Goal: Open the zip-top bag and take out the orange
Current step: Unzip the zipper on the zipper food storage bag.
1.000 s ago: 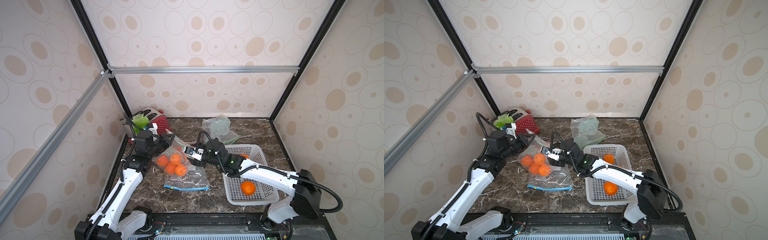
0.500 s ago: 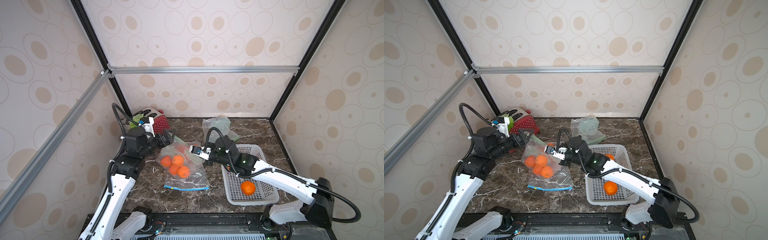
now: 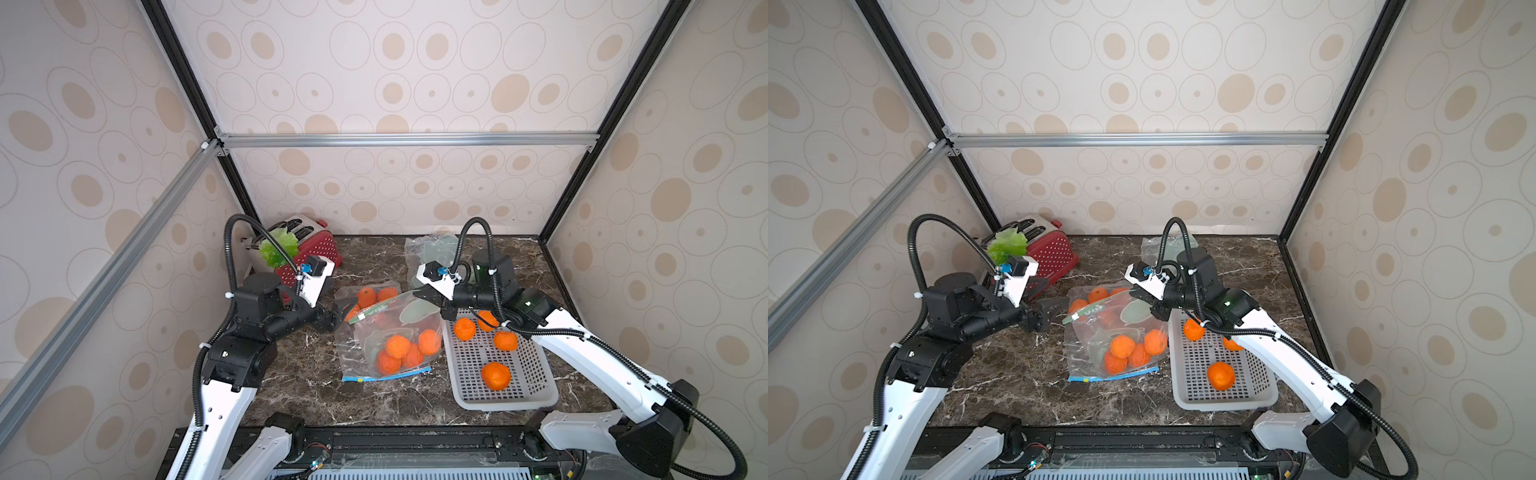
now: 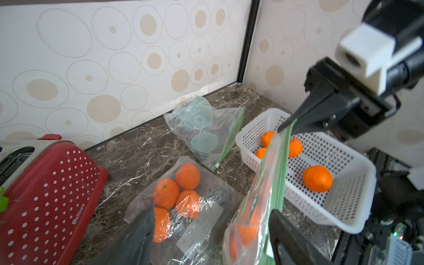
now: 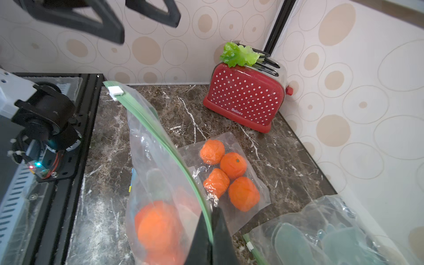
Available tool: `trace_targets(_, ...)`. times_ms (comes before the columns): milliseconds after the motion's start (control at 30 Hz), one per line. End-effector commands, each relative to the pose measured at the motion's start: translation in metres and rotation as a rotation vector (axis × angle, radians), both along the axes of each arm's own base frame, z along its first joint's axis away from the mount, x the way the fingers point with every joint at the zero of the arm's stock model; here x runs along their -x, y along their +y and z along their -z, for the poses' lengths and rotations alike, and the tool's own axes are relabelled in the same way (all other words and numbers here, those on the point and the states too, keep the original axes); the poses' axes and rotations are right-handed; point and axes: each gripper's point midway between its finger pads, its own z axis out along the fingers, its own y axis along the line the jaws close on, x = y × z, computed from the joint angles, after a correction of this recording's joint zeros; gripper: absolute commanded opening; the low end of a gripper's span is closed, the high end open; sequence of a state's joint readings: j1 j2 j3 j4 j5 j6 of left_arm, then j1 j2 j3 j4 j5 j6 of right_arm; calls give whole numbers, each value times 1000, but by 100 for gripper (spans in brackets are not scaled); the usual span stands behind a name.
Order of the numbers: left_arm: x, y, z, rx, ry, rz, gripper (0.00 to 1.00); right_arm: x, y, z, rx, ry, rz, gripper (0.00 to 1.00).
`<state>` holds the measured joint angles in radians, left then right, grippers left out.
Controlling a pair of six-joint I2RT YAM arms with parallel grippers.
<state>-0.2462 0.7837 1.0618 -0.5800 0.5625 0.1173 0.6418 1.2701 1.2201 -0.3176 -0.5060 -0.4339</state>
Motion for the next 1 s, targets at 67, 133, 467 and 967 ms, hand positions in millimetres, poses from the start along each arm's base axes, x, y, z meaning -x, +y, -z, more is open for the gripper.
trace_targets(67,29,-3,13,-130,-152,134,78,-3,1,-7,-60,112,-27,0)
trace_targets(133,42,-7,22,-158,-195,191,79,-4,2,-7,-72,123,-35,0)
trace_targets(467,35,-17,28,-233,-235,246,34,6,5,-10,-107,140,-88,3)
trace_targets(967,27,-18,27,-205,-248,220,16,4,6,-7,-110,156,-75,3)
